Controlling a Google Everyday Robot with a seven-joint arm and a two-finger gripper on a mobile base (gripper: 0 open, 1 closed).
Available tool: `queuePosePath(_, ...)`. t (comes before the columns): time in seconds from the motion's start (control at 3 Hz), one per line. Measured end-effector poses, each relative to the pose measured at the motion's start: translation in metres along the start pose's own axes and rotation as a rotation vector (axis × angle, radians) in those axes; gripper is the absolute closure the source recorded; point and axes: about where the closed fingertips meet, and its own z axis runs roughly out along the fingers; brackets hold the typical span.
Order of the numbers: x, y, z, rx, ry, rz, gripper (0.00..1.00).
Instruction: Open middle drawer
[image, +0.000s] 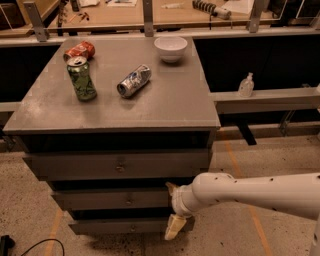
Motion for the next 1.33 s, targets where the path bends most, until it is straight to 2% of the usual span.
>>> queuePosePath(0.67,0.010,-0.015,0.021,-0.014,0.035,-0.018,0.00)
queuePosePath(1.0,0.012,-0.021,0.027,-0.026,0.037,-0.026,0.19)
queuePosePath(1.33,0.014,-0.022,0.032,-0.049,0.028,-0.032,0.42)
